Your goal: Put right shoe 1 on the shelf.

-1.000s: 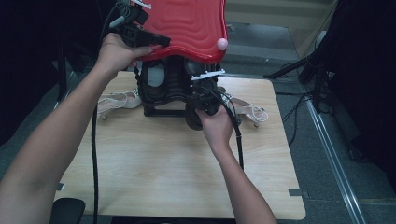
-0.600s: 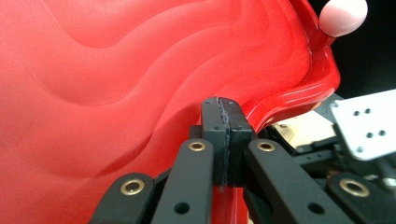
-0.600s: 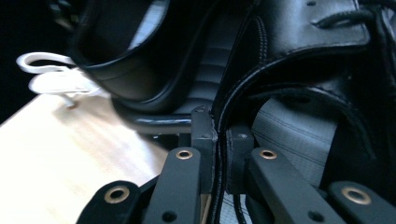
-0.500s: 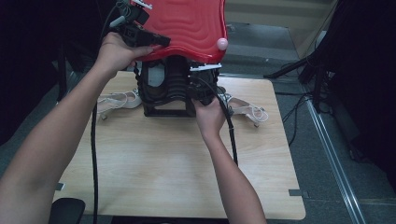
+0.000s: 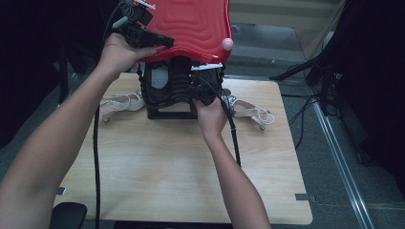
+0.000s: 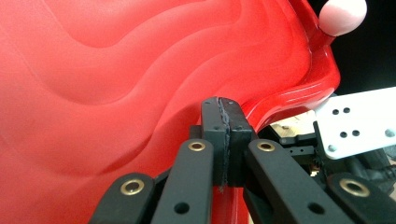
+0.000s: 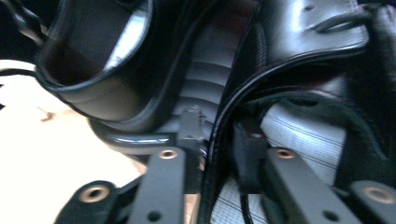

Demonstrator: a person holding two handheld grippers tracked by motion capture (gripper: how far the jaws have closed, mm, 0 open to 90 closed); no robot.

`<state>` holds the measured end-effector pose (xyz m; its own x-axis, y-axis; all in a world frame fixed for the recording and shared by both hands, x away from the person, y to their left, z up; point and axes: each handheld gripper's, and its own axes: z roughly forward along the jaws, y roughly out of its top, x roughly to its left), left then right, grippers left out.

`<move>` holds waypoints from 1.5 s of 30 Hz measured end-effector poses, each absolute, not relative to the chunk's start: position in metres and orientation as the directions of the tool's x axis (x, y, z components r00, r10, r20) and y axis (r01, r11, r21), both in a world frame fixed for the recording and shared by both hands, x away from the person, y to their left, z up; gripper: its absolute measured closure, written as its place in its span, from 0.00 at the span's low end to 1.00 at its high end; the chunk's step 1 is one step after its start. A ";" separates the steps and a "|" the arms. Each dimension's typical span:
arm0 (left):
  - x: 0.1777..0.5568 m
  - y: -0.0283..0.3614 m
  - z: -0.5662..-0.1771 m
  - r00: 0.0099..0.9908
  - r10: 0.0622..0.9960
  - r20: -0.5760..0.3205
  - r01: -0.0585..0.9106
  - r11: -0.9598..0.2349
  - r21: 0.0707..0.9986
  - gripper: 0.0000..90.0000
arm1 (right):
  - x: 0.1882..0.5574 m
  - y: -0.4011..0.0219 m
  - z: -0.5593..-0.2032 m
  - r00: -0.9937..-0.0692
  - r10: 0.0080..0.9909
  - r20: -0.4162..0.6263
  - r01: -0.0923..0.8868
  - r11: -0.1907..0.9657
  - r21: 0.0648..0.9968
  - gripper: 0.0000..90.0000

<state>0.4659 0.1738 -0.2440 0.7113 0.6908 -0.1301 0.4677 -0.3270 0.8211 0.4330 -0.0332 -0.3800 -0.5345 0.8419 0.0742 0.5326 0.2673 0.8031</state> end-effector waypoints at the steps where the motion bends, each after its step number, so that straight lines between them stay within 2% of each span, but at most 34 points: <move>1: 0.466 0.174 -0.244 0.711 0.691 -0.130 0.468 -0.327 0.821 1.00 | 0.433 -0.033 -0.380 -0.534 0.842 0.074 0.533 0.267 0.803 0.83; 3: 0.465 0.174 -0.244 0.709 0.693 -0.131 0.468 -0.324 0.822 1.00 | 0.433 -0.035 -0.380 -0.553 0.822 0.135 0.540 0.230 0.809 0.74; 6: 0.465 0.174 -0.244 0.710 0.692 -0.128 0.466 -0.326 0.823 1.00 | 0.430 -0.034 -0.379 -0.554 0.822 0.133 0.549 0.241 0.800 0.72; 8: 0.465 0.173 -0.244 0.708 0.694 -0.129 0.468 -0.324 0.822 1.00 | 0.429 -0.036 -0.379 -0.559 0.820 0.118 0.542 0.254 0.801 0.67; 13: 0.466 0.173 -0.244 0.706 0.695 -0.133 0.473 -0.324 0.820 1.00 | 0.424 -0.038 -0.376 -0.564 0.821 0.091 0.512 0.261 0.818 0.67; 21: 0.466 0.173 -0.244 0.702 0.698 -0.141 0.480 -0.318 0.818 1.00 | 0.405 -0.040 -0.361 -0.599 0.795 0.096 0.502 0.280 0.818 0.77; 23: 0.466 0.173 -0.244 0.702 0.698 -0.141 0.480 -0.318 0.818 1.00 | 0.396 -0.046 -0.357 -0.635 0.760 0.137 0.516 0.285 0.807 0.87; 24: 0.466 0.173 -0.244 0.701 0.699 -0.140 0.480 -0.318 0.818 1.00 | 0.392 -0.048 -0.357 -0.647 0.749 0.142 0.516 0.293 0.805 0.87; 26: 0.465 0.173 -0.243 0.701 0.701 -0.130 0.475 -0.324 0.818 1.00 | 0.384 -0.051 -0.358 -0.667 0.733 0.133 0.510 0.319 0.799 0.99; 33: 0.465 0.172 -0.243 0.701 0.702 -0.124 0.473 -0.327 0.818 1.00 | 0.362 -0.070 -0.374 -0.703 0.699 0.131 0.514 0.371 0.774 1.00; 45: 0.466 0.174 -0.243 0.706 0.696 -0.131 0.475 -0.329 0.816 1.00 | 0.376 -0.085 -0.395 -0.664 0.736 0.131 0.547 0.359 0.756 1.00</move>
